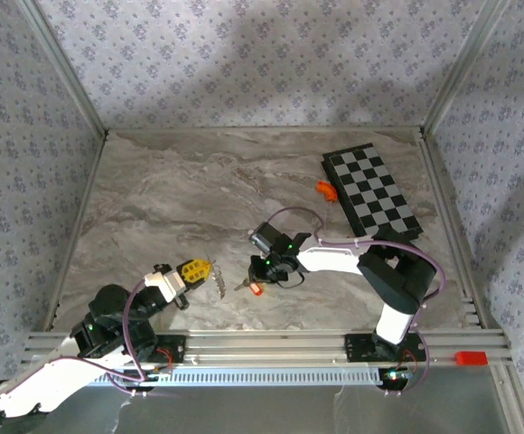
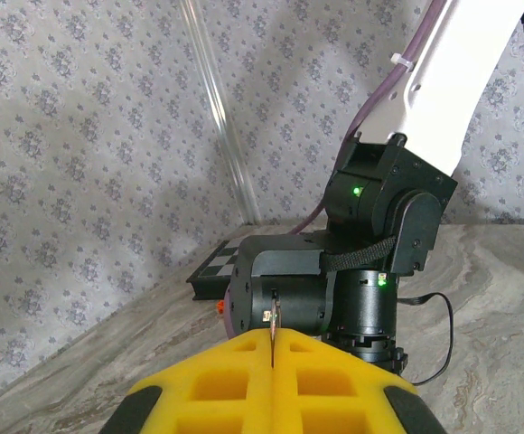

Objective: Put the keys on the keyring

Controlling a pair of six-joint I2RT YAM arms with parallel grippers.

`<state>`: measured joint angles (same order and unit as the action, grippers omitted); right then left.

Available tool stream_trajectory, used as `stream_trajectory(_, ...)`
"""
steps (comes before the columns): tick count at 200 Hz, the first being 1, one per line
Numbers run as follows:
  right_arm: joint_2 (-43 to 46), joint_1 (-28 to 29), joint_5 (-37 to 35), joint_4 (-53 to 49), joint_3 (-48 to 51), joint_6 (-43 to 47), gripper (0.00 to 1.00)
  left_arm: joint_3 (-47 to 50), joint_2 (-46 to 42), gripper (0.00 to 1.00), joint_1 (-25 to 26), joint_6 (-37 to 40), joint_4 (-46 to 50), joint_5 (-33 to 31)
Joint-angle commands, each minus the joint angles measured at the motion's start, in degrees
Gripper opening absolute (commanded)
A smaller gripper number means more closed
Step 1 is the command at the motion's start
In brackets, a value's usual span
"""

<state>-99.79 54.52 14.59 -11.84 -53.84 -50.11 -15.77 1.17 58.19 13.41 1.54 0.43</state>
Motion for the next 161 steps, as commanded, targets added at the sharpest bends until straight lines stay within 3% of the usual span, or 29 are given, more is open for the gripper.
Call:
stream_trajectory(1, 0.54, 0.49, -0.55, 1.15, -0.39, 0.64, 0.15, -0.62, -0.82, 0.0, 0.3, -0.75, -1.32, 0.55)
stream_trajectory(109, 0.98, 0.89, -1.15, -1.33, -0.83, 3.6, 0.05, -0.59, -0.79, 0.0, 0.34, -0.6, -1.36, 0.49)
stream_trajectory(161, 2.84, 1.81, -4.22, -7.3, -3.53, 12.68, 0.0, -0.49, -0.83, 0.0, 0.34, -0.61, -1.54, 0.54)
